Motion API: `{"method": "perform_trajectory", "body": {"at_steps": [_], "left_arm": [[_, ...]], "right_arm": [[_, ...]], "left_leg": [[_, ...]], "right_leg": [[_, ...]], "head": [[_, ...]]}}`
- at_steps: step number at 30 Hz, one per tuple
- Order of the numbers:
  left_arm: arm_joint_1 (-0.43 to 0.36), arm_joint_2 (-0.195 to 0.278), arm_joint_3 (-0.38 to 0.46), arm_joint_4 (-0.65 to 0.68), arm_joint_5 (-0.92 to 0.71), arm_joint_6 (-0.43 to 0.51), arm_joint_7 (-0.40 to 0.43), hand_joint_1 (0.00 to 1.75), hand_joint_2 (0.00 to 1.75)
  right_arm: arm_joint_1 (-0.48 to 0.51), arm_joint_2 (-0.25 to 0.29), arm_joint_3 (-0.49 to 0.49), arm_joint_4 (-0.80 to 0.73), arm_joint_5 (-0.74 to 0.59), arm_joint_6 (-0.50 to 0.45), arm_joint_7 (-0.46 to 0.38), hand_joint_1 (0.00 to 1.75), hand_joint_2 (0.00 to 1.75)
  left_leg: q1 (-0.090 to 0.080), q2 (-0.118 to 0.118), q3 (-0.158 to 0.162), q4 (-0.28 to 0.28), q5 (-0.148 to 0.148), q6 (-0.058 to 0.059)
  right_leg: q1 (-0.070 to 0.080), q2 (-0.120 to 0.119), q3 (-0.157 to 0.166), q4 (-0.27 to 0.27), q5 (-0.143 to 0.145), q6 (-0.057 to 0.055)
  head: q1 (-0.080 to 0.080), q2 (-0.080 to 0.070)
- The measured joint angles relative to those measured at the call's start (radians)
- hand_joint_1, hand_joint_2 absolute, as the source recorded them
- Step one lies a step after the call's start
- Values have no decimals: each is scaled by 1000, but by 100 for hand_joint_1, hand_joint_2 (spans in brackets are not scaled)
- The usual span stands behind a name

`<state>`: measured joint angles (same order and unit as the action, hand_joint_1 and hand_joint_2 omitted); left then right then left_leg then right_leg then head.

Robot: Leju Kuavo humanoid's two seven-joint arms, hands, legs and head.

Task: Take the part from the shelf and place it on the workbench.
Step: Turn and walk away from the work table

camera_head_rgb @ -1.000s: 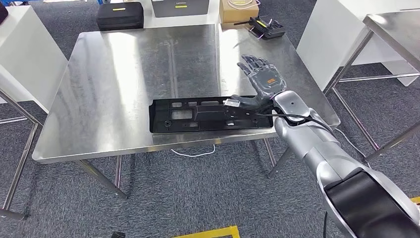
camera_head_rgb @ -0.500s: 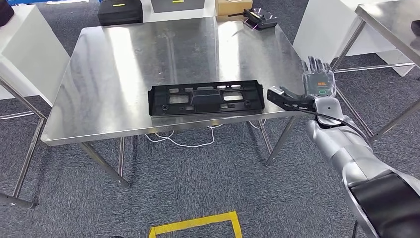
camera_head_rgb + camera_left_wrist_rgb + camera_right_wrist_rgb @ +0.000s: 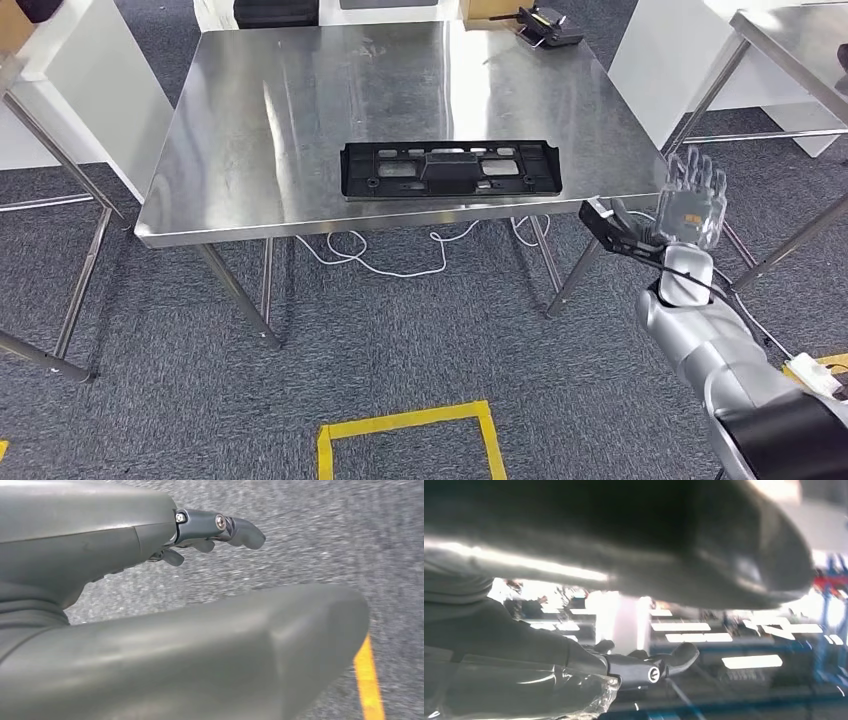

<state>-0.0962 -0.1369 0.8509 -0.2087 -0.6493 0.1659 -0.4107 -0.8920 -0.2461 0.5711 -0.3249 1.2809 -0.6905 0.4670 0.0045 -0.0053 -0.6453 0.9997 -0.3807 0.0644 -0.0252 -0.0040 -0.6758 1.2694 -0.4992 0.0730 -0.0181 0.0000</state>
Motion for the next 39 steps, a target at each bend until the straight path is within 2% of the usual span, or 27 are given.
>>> {"method": "perform_trajectory", "body": {"at_steps": [2, 4, 5, 6, 7, 8, 10, 12, 13, 15, 16, 17, 19, 20, 22, 23, 24, 25, 27, 28, 30, 32, 34, 35, 36, 38, 39], "left_arm": [[3, -4, 6, 0, 0, 5, 1, 0, 0], [5, -8, 12, 0, -1, 12, 3, 0, 0], [6, -9, 15, 0, -1, 15, 6, 0, 0], [8, -11, 18, 0, -2, 18, 8, 0, 0], [11, -12, 22, 0, -5, 20, 10, 0, 0], [14, -13, 26, 0, -8, 22, 12, 0, 0], [18, -15, 33, 1, -14, 27, 14, 0, 0], [18, -17, 36, 2, -17, 31, 15, 0, 0], [18, -17, 37, 2, -19, 31, 16, 0, 0], [18, -17, 37, 2, -34, 28, 20, 0, 0], [18, -16, 37, 2, -46, 25, 22, 0, 0], [18, -16, 36, 2, -59, 22, 24, 0, 0], [18, -16, 34, 1, -82, 16, 25, 0, 0], [18, -16, 34, 1, -93, 15, 26, 0, 0], [18, -15, 33, 2, -107, 13, 28, 0, 0], [18, -15, 33, 2, -111, 13, 30, 0, 0], [18, -14, 32, 2, -114, 13, 32, 0, 0], [19, -14, 31, 2, -117, 14, 33, 0, 0], [19, -12, 27, 1, -126, 17, 37, 0, 0], [19, -11, 25, 1, -132, 18, 39, 0, 0], [18, -11, 20, 1, -143, 21, 44, 0, 0], [18, -11, 16, 1, -153, 22, 49, 0, 0], [17, -10, 11, 0, -163, 23, 52, 0, 0], [16, -9, 7, 0, -167, 23, 52, 0, 0], [14, -9, 3, 0, -172, 25, 52, 0, 0], [13, -8, -1, 0, -179, 31, 54, 0, 0], [13, -8, -3, 0, -182, 34, 56, 0, 0]], "right_arm": [[65, 1, -99, -29, 36, -1, -15, 0, 0], [130, 8, -228, -54, 51, -3, -44, 0, 0], [163, 14, -296, -61, 53, -4, -59, 0, 0], [196, 21, -356, -63, 54, -6, -71, 0, 0], [230, 33, -416, -61, 60, -6, -80, 0, 0], [263, 44, -473, -60, 70, -6, -87, 0, 0], [318, 69, -568, -55, 97, -6, -92, 0, 87], [353, 87, -632, -50, 110, -6, -94, 0, 175], [367, 93, -656, -45, 107, -3, -102, 0, 175], [396, 105, -709, -18, 74, 28, -150, 0, 175], [417, 111, -738, -2, 48, 55, -181, 0, 175], [444, 119, -769, 13, 19, 87, -208, 0, 175], [502, 140, -824, 33, -23, 142, -238, 0, 175], [533, 152, -850, 42, -37, 169, -246, 0, 175], [598, 179, -897, 62, -50, 205, -254, 0, 175], [627, 189, -915, 68, -51, 215, -255, 0, 175], [651, 198, -929, 75, -50, 222, -255, 0, 175], [670, 203, -939, 80, -44, 236, -252, 0, 175], [696, 213, -949, 90, -24, 278, -240, 0, 175], [709, 218, -950, 94, -12, 301, -234, 0, 175], [740, 233, -950, 101, 7, 334, -230, 0, 175], [771, 254, -950, 106, 17, 349, -235, 0, 175], [790, 275, -950, 108, 22, 354, -246, 0, 175], [796, 283, -950, 109, 24, 355, -251, 0, 175], [801, 289, -950, 111, 25, 357, -255, 0, 175], [814, 298, -950, 115, 23, 363, -257, 0, 175], [819, 302, -950, 117, 19, 369, -255, 0, 131]], "left_leg": [[-3, -3, -26, 1, 24, -7], [-6, -4, -37, 0, 45, -17], [-5, -5, -38, -3, 55, -24], [-4, -6, -37, -7, 64, -30], [-1, -7, -41, -5, 62, -36], [2, -7, -47, 6, 40, -43], [8, -4, -71, 84, -63, -55], [11, -2, -95, 212, -165, -68], [13, -2, -98, 265, -180, -74], [21, 0, -59, 286, -140, -83], [26, 0, -12, 245, -114, -87], [29, -2, 48, 177, -109, -90], [27, -9, 146, 47, -136, -87], [23, -12, 167, 13, -153, -79], [15, -9, 162, -4, -146, -51], [12, -6, 154, -8, -133, -37], [11, -3, 144, -14, -119, -23], [11, 2, 130, -17, -104, -12], [7, 10, 98, -17, -78, -3], [5, 13, 81, -16, -65, -4], [5, 15, 49, -15, -39, -8], [4, 15, 21, -13, -15, -18], [1, 18, 3, -13, 6, -31], [0, 20, -1, -14, 15, -37], [0, 22, -3, -17, 24, -42], [5, 21, -9, -15, 24, -52], [8, 19, -17, 4, 2, -57]], "right_leg": [[4, 0, 113, -140, 11, -1], [15, -1, 191, -261, -14, -18], [22, -1, 205, -291, -24, -26], [24, -1, 198, -292, -19, -33], [18, -4, 193, -296, -10, -42], [13, -7, 185, -297, 1, -54], [2, -10, 165, -301, 30, -75], [2, -9, 133, -298, 59, -81], [2, -9, 114, -297, 72, -78], [-2, -11, 80, -292, 94, -67], [-4, -12, 66, -288, 102, -60], [-5, -14, 55, -282, 109, -53], [-3, -18, 41, -273, 121, -38], [-2, -20, 40, -273, 129, -30], [0, -21, 38, -278, 146, -12], [-1, -18, 30, -272, 137, -10], [-2, -15, 18, -251, 112, -13], [-3, -12, -1, -206, 68, -22], [-5, -6, -35, -77, -26, -34], [-5, -5, -42, -15, -50, -31], [-5, -2, -11, 22, -33, -8], [-7, -1, 90, -79, -1, 6], [1, 1, 204, -244, -20, -3], [7, 2, 234, -299, -36, -12], [13, 3, 243, -326, -44, -20], [4, 2, 233, -330, -34, -40], [-2, 1, 230, -331, -27, -52]], "head": [[2, 0], [-1, 0], [-2, 0], [-3, 0], [-2, 0], [-3, 0], [-3, 0], [-4, 0], [-4, 0], [-4, 0], [-4, 0], [-5, 0], [-4, 0], [-4, 0], [-3, 0], [-3, 0], [0, 0], [2, 0], [8, 0], [9, 0], [11, 0], [12, 0], [11, 0], [9, 0], [7, 0], [5, 0], [4, 0]]}}
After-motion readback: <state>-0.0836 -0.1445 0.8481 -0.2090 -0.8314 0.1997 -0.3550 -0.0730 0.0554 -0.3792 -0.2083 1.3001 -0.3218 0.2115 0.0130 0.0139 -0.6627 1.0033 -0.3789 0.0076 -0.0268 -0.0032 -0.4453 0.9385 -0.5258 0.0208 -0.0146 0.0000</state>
